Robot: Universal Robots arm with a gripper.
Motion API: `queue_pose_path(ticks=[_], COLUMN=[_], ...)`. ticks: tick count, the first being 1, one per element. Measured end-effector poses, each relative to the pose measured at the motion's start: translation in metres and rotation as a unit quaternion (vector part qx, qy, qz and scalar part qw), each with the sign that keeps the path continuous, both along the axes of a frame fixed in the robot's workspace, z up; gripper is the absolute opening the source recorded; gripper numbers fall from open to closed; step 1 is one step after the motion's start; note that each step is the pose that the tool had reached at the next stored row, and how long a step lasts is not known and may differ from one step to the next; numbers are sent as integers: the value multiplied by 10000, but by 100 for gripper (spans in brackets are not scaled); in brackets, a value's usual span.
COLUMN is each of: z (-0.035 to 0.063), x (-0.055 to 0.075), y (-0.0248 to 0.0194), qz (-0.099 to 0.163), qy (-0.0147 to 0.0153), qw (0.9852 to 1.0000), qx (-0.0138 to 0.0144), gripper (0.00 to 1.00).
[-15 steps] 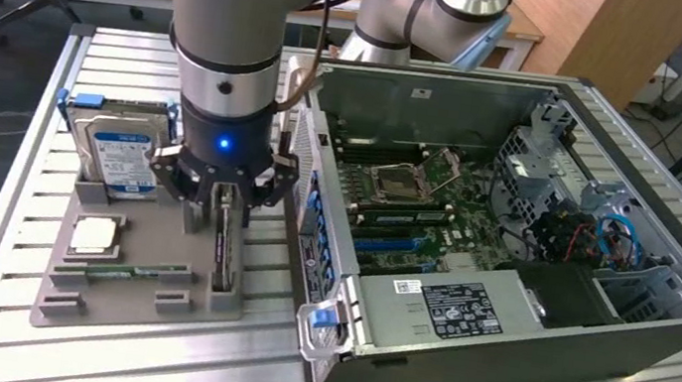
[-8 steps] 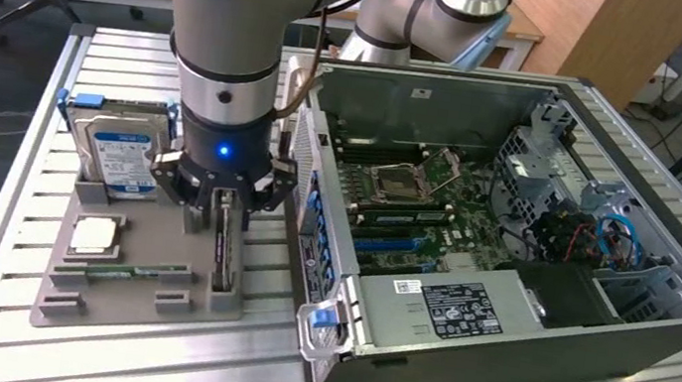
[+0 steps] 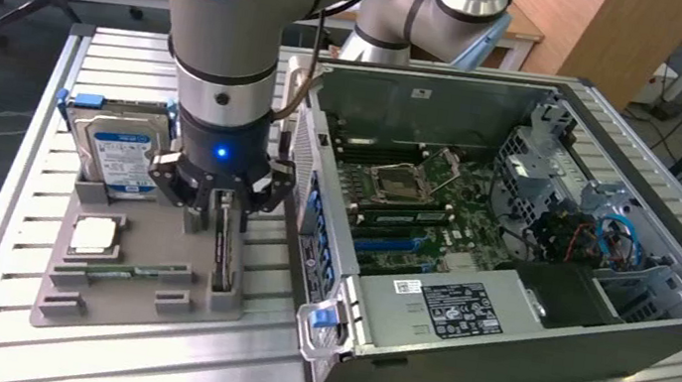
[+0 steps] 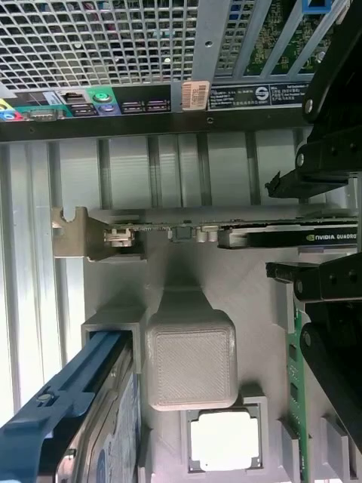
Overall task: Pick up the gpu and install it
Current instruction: 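Pick up the gpu and move the gpu toward the slot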
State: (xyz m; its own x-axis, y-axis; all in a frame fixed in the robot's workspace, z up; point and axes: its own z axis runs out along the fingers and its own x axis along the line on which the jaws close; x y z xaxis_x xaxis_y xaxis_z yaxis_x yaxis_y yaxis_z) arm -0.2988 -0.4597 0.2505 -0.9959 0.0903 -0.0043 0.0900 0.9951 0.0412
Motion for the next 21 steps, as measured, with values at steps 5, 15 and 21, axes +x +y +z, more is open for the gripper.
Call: queue_pose_path(ticks=[5,15,21], z=[-21,-140,-177], x=[-32,-38,-37], y=[5,8,19], qz=[0,0,1], qy=[0,1,1], qw=[10000,10000,10000], qx=[1,-1,0], gripper=[47,47,47])
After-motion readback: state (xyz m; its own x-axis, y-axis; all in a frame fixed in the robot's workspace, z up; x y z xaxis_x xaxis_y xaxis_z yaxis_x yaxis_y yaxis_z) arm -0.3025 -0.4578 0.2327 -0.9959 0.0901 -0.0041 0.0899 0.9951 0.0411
